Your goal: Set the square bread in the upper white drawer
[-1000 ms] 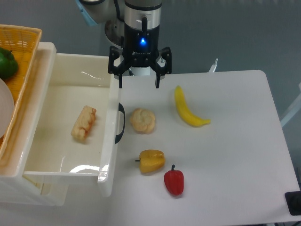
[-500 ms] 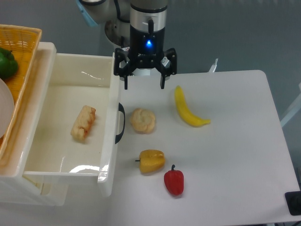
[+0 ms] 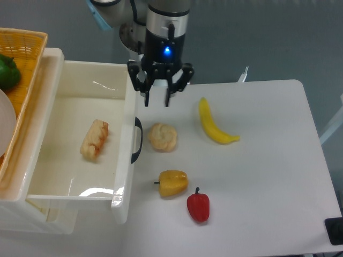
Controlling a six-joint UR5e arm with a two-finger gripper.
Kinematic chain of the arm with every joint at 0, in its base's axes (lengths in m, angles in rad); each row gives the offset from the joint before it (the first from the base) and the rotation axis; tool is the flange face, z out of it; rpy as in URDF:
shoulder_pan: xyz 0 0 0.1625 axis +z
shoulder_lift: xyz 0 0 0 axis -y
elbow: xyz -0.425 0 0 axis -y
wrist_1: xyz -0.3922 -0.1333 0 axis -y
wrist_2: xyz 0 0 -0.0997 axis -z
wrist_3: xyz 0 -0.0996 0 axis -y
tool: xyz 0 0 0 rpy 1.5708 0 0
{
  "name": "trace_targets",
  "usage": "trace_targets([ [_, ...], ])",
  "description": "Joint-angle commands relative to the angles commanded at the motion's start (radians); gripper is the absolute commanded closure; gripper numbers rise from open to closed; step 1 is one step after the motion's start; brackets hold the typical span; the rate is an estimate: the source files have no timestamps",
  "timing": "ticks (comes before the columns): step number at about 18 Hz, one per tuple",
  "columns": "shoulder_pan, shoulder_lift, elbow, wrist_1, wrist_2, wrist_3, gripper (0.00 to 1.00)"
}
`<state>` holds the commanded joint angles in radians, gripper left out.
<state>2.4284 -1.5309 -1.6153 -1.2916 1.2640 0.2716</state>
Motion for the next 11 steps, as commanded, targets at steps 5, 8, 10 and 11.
trace_targets([
  [5,-0.063,-0.025,0.009,0.005,0.002,-0.009,0.01],
  [8,-0.078,-0.028,0.015,0.005,0.002,-0.009,0.0],
  [10,-0.078,-0.028,0.015,0.005,0.002,-0.005,0.0],
  [11,-0.078,-0.029,0.015,0.006,0.003,0.007,0.0],
])
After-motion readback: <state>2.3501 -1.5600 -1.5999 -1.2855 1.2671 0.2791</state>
